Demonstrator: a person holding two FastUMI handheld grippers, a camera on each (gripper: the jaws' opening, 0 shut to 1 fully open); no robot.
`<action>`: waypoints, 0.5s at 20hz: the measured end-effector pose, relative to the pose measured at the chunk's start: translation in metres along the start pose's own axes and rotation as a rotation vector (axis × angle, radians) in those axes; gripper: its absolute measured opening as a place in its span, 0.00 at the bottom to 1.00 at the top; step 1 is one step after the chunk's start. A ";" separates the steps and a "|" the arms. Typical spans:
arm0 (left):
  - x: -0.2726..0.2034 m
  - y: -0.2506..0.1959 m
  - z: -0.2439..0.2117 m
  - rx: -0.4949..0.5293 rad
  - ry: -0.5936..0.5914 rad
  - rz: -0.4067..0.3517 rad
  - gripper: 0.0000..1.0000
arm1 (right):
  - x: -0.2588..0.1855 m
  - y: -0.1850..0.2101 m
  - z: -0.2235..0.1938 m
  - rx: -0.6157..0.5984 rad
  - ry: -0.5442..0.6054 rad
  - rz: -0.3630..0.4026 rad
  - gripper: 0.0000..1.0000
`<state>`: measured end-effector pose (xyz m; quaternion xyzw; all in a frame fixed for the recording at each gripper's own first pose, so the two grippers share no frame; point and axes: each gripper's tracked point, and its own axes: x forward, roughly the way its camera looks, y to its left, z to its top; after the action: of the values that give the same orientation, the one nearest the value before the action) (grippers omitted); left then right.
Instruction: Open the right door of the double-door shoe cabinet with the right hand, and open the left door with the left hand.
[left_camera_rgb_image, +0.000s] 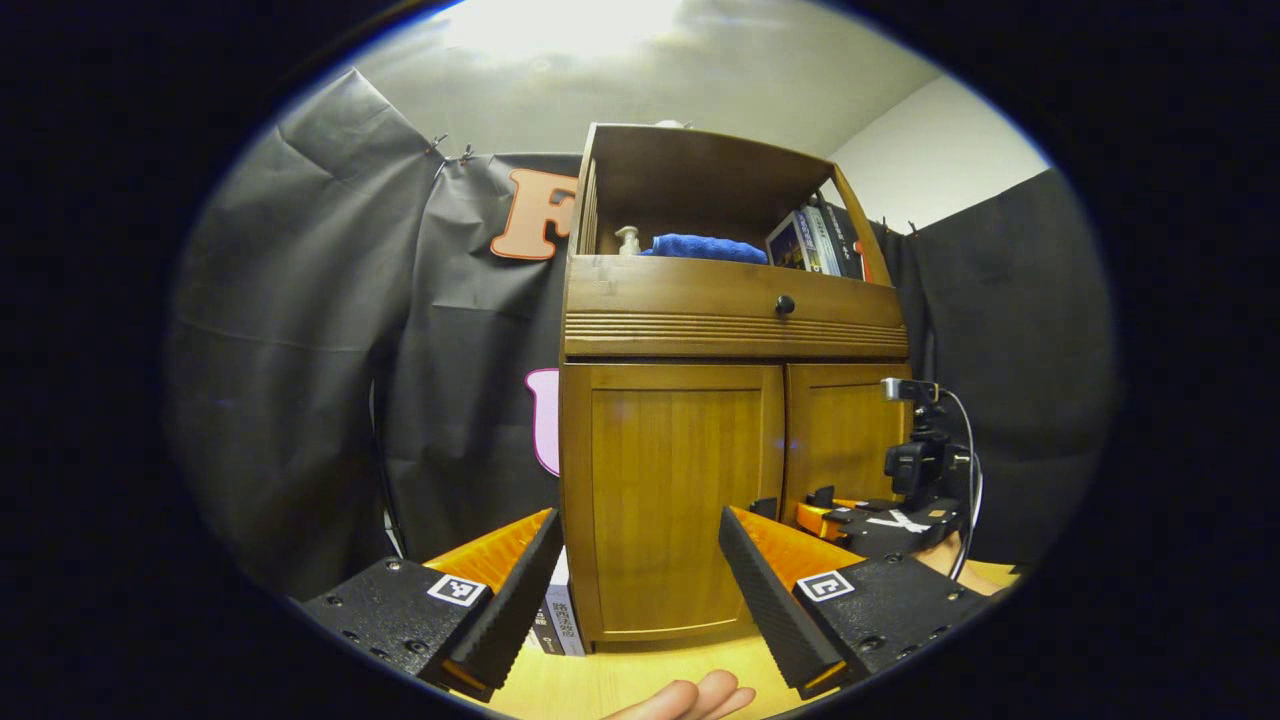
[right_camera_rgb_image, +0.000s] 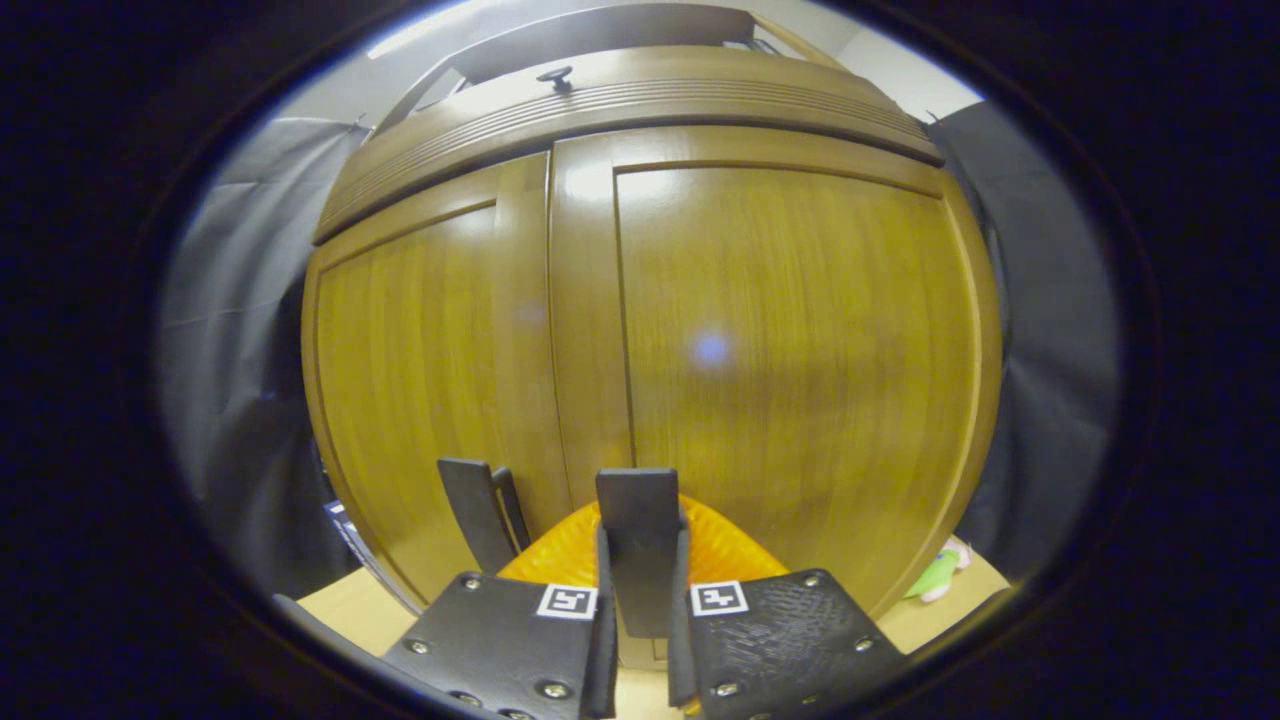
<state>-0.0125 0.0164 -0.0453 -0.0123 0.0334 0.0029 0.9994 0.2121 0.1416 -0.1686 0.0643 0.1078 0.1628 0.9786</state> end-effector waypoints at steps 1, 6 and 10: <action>-0.002 -0.001 -0.001 0.006 0.001 -0.001 0.98 | -0.006 0.000 0.001 0.005 0.002 0.011 0.20; -0.004 -0.003 -0.011 0.001 0.026 0.007 0.97 | -0.049 -0.008 -0.002 0.021 0.013 0.063 0.20; -0.005 -0.005 -0.006 -0.006 0.010 0.026 0.97 | -0.076 -0.017 -0.003 0.019 0.019 0.087 0.20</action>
<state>-0.0179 0.0108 -0.0507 -0.0147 0.0384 0.0159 0.9990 0.1461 0.1002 -0.1600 0.0765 0.1156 0.2048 0.9689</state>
